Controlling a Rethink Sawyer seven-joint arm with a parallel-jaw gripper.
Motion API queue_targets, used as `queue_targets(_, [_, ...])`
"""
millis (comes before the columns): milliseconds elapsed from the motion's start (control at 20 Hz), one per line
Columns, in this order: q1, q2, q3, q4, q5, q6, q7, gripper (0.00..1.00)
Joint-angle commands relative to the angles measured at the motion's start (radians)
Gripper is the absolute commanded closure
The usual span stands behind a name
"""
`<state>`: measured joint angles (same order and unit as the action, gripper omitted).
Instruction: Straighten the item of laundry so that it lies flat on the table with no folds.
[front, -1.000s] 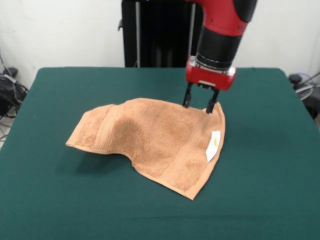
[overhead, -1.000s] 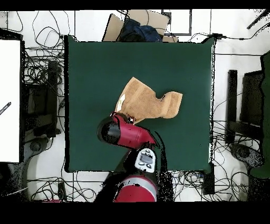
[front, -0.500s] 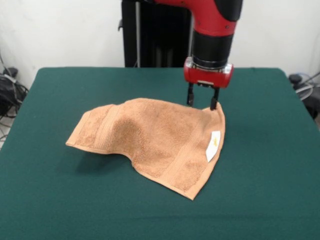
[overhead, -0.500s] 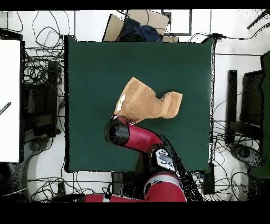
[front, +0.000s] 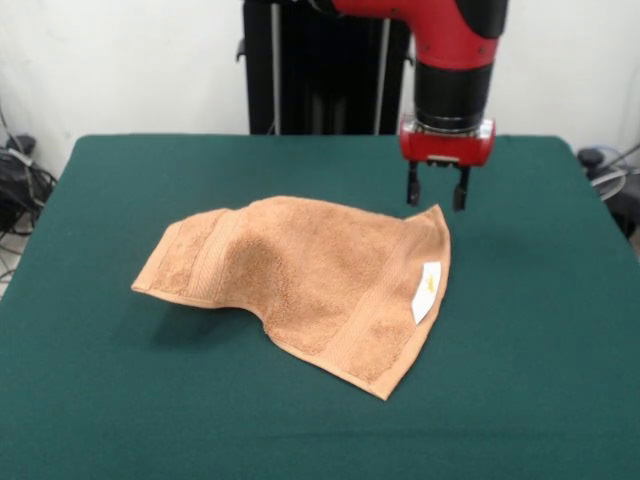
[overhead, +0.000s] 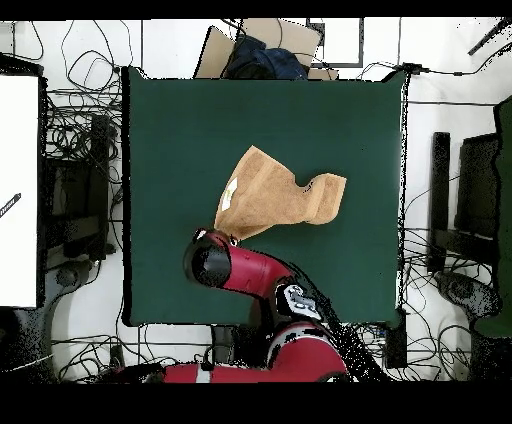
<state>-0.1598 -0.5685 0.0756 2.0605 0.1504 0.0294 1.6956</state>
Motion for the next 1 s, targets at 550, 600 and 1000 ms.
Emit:
queue_targets(550, [0.017, 0.157, 0.102, -0.012, -0.014, -0.159, 0.206, 0.00])
queue_targets(600, [0.014, 0.172, 0.099, -0.022, -0.016, -0.165, 0.201, 0.00])
queue_targets(1000, [-0.031, 0.225, 0.130, -0.048, -0.036, -0.190, 0.185, 0.00])
